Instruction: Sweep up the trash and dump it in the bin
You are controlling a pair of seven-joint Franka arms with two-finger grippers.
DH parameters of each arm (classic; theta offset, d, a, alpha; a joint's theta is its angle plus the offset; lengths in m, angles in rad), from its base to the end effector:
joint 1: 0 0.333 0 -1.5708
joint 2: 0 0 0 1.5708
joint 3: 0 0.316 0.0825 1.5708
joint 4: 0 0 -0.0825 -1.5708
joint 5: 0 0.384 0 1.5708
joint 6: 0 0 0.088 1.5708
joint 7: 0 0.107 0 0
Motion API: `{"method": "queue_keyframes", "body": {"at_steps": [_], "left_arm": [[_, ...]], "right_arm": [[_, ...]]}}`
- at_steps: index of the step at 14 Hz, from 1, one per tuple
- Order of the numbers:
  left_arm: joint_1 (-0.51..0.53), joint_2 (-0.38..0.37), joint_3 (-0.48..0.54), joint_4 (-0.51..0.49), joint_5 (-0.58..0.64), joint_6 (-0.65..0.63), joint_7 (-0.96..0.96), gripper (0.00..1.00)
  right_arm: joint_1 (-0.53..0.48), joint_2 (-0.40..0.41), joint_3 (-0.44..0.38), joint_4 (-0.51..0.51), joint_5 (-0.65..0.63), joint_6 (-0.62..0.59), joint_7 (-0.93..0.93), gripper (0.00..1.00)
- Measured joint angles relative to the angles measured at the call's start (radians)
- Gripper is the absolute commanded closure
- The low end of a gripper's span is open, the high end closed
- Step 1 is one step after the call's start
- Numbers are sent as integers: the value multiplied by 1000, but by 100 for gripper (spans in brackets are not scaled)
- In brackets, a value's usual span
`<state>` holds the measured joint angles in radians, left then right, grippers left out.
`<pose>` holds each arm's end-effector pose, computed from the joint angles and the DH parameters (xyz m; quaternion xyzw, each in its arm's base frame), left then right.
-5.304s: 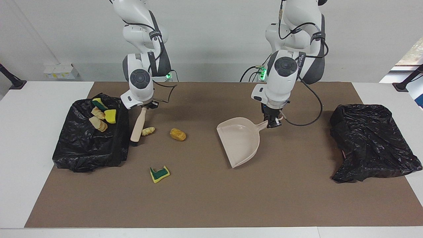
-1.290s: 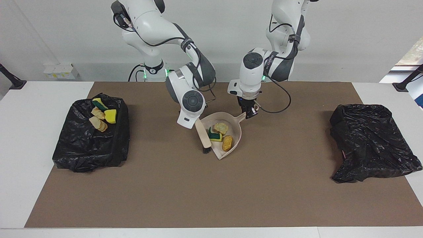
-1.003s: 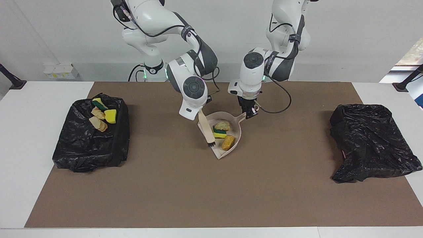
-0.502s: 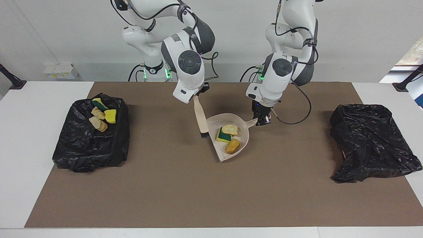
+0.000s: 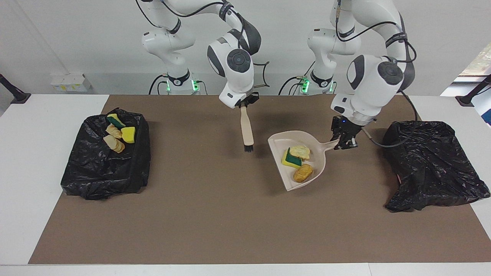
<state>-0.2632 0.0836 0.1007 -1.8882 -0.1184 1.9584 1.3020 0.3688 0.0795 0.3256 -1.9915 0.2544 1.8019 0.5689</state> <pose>0.5719 -0.1029 0.4595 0.7576 -0.6507 0.0218 0.0459 0.4039 0.3607 0.4083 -0.9824 -0.0177 0.1836 0.0282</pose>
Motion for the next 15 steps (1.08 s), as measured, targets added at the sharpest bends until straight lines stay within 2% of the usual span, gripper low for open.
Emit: {"method": "queue_keyframes", "body": {"at_steps": [3,6,9,10,14,15], "left_arm": [[121,2,1,71,0,-82,174,100],[258,13,2,105,0,-136,389,100],[356,17,4,169,2,-209,529,100],[381,20,5,183,4,-216,568,100],[496,41,7,220,66,-224,682,100],[521,50,8,236,86,-224,702,100]], "right_arm": [[127,-12,3,-59,36,71,192,100],[188,18,3,-88,39,99,206,100],[188,34,1,-114,59,126,159,100],[188,34,0,-127,67,147,148,92],[188,32,0,-173,78,194,95,72],[188,30,0,-181,79,208,95,58]]}}
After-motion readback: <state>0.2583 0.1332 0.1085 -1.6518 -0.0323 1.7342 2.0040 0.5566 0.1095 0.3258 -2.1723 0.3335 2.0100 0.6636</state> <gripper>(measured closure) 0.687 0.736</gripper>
